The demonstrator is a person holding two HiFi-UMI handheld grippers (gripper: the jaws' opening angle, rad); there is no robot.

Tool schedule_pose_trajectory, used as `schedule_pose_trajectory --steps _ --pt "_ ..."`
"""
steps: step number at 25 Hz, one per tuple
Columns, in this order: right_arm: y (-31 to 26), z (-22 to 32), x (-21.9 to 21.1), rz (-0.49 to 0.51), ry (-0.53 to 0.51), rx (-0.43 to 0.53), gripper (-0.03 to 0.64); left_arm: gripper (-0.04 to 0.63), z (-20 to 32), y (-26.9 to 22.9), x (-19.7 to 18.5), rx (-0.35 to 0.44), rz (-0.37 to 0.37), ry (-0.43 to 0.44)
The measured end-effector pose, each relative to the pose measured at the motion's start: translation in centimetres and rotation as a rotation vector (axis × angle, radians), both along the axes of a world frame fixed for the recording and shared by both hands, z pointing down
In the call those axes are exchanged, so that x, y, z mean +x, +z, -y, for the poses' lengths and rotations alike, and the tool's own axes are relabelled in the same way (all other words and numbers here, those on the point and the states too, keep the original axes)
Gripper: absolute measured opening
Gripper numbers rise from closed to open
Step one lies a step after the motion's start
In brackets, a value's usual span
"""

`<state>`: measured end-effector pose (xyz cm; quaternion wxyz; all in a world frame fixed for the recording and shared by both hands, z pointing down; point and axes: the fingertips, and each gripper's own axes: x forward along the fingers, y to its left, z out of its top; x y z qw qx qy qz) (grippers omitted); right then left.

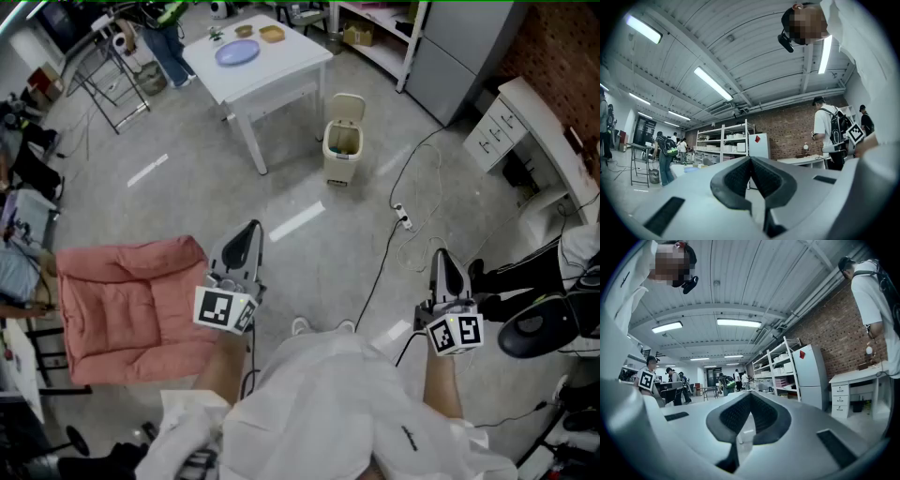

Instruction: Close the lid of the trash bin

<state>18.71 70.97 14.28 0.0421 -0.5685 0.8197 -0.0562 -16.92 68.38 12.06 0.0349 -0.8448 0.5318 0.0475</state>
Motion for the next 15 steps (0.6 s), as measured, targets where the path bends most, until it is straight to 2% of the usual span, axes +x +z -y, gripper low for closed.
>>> schedule_pose_trajectory --steps 10,15 --pt "0.1 -0.6 -0.3 -0.006 -0.002 0.002 0.017 0.025 -0.5 0.0 -0.4 0.003 -0.005 0.017" --pt "-0.2 -0.8 -1.9 -0.014 -0.014 0.018 0.018 0.026 -0.7 0.5 -1.3 -0.026 -0.027 0.056"
